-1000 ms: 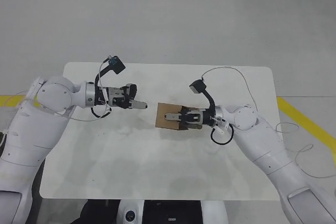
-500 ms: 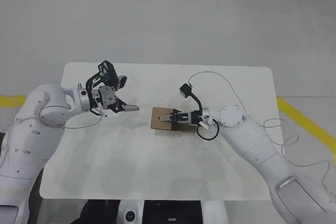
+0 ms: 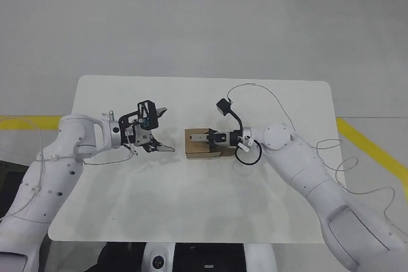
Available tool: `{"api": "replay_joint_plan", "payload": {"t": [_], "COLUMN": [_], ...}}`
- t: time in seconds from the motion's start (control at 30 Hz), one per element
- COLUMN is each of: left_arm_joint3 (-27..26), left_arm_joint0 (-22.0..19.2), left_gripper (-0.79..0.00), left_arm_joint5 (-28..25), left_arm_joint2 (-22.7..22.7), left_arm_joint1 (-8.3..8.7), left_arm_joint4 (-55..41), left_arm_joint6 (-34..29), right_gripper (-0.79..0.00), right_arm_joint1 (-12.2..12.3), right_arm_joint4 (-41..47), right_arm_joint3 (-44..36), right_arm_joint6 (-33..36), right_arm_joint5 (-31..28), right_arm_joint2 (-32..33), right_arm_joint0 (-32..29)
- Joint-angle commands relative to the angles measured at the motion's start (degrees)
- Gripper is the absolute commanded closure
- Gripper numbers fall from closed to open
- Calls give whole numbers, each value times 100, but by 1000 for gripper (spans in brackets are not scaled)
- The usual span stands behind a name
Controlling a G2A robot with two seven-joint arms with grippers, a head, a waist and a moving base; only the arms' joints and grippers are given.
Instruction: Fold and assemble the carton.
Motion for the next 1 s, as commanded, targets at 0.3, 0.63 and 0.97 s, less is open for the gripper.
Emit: {"api": "replay_joint_plan", "payload": {"t": [0.3, 0.63, 0.97], "left_arm_joint3": [298, 439, 695], "left_arm_joint0": [-247, -390, -577], "left_gripper": [-785, -785, -785], "left_arm_joint5": [98, 475, 574], "left_arm_joint2": [718, 1035, 1383], "left_arm_joint1": [-197, -360, -533], "left_arm_joint4": [321, 91, -69], "left_arm_joint6": [549, 322, 65], "right_gripper": [-785, -745, -443], "right_arm_joint1": [382, 835, 1218], "right_arm_joint4": [-417, -945, -1630], "right_arm_joint3": [-970, -2258, -3658], "right_arm_joint6": [29, -5, 329], "right_arm_joint5": [92, 430, 1154], "right_arm_joint2": [707, 1687, 2622], "right_arm_joint0": [-547, -1413, -2267]}}
